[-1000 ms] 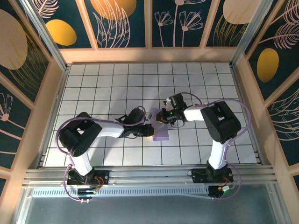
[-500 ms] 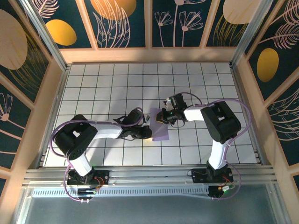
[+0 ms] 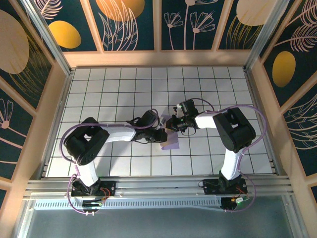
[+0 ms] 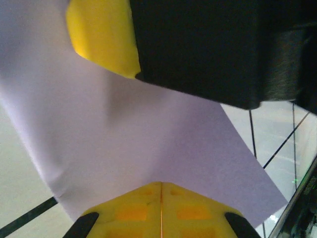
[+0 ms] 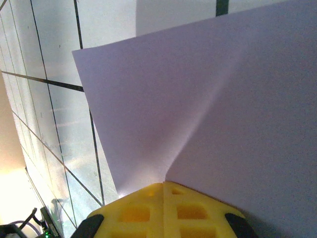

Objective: Fold a paper plane with a square sheet of paper (fold left side to right side)
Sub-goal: First fold the square sheet of paper in half at the center of the table.

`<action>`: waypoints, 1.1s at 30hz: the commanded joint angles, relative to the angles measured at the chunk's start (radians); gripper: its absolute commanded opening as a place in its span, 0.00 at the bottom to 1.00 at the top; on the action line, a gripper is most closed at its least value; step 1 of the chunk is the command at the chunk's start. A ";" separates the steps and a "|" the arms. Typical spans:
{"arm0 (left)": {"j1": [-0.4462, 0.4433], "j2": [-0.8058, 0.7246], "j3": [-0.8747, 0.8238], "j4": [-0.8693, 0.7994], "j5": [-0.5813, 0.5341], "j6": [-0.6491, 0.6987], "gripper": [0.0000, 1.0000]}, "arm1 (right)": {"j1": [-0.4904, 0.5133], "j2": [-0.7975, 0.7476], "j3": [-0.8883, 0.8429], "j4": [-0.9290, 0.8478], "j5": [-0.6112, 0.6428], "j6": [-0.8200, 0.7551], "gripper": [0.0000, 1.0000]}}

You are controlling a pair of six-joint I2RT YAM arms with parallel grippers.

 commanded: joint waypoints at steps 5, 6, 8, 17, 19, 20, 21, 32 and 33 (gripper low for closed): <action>-0.017 0.039 -0.005 -0.005 -0.001 0.014 0.06 | -0.010 0.029 -0.021 -0.114 0.125 -0.034 0.00; -0.020 0.038 -0.013 -0.007 -0.002 0.012 0.06 | -0.011 0.029 -0.019 -0.116 0.125 -0.036 0.00; -0.024 0.032 -0.030 -0.008 -0.004 0.005 0.06 | -0.011 0.026 -0.018 -0.118 0.127 -0.038 0.00; -0.045 -0.021 -0.157 0.011 0.000 -0.039 0.05 | -0.010 0.026 -0.020 -0.122 0.130 -0.043 0.00; -0.055 -0.035 -0.181 0.022 0.011 -0.052 0.05 | -0.011 0.030 -0.025 -0.121 0.130 -0.043 0.00; -0.060 -0.039 -0.189 0.027 0.016 -0.057 0.05 | -0.011 0.030 -0.026 -0.118 0.129 -0.042 0.00; -0.070 -0.043 -0.196 0.029 0.022 -0.061 0.05 | -0.011 0.031 -0.028 -0.117 0.127 -0.040 0.00; -0.107 -0.078 -0.248 0.001 0.024 -0.085 0.05 | -0.011 0.028 -0.033 -0.117 0.125 -0.042 0.00; -0.108 -0.081 -0.250 -0.002 0.025 -0.084 0.05 | -0.011 0.029 -0.033 -0.117 0.125 -0.042 0.00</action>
